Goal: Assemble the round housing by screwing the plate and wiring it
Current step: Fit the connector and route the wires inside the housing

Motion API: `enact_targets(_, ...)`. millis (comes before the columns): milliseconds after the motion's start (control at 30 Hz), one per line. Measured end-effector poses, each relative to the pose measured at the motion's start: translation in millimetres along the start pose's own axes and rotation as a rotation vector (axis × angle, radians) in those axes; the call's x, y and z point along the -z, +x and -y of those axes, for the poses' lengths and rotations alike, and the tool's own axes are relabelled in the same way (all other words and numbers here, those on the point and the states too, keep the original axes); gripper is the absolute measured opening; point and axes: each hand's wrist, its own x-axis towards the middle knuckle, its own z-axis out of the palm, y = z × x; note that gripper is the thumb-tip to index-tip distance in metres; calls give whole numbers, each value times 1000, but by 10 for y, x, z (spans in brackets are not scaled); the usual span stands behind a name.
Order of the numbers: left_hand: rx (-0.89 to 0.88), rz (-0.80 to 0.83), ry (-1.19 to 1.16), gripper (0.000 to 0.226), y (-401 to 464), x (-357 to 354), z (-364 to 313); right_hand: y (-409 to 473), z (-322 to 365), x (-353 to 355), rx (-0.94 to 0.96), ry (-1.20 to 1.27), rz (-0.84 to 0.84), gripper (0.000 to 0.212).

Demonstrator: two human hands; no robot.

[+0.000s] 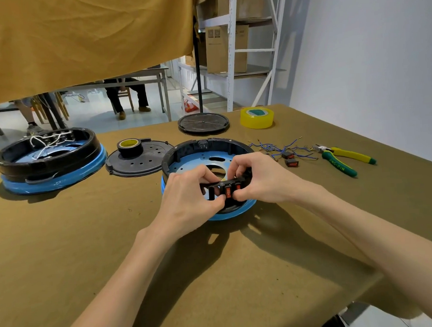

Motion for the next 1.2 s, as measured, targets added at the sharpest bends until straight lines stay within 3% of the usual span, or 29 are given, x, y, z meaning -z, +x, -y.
enact_targets(600,-97,-102,121,33,-23,-104,75,-64,-15,-84,5,8,-121,22)
enact_targets(733,-146,-117,138,26,-71,-141,85,-109,-126,37,41,62,-20,35)
enact_targets(800,-169,-152,147,27,-89,-165,103,-67,-240,130,24,162,-122,37)
enact_targets(867,-190,-168,163,31,-94,-196,115,18,-480,205,-74,135,-387,26)
enact_targets(933,-199,-171,163,33,-91,-210,118,120,-792,256,-380,-153,-541,26)
enact_targets(1033,-198,-179,153,32,-90,-212,116,166,-1150,247,-797,-438,-423,47)
enact_targets(1100,-199,-180,154,32,-88,-213,116,187,-1282,260,-854,-410,-407,52)
enact_targets(1200,-197,-185,155,34,-94,-206,100,231,-1356,309,-849,-405,-395,43)
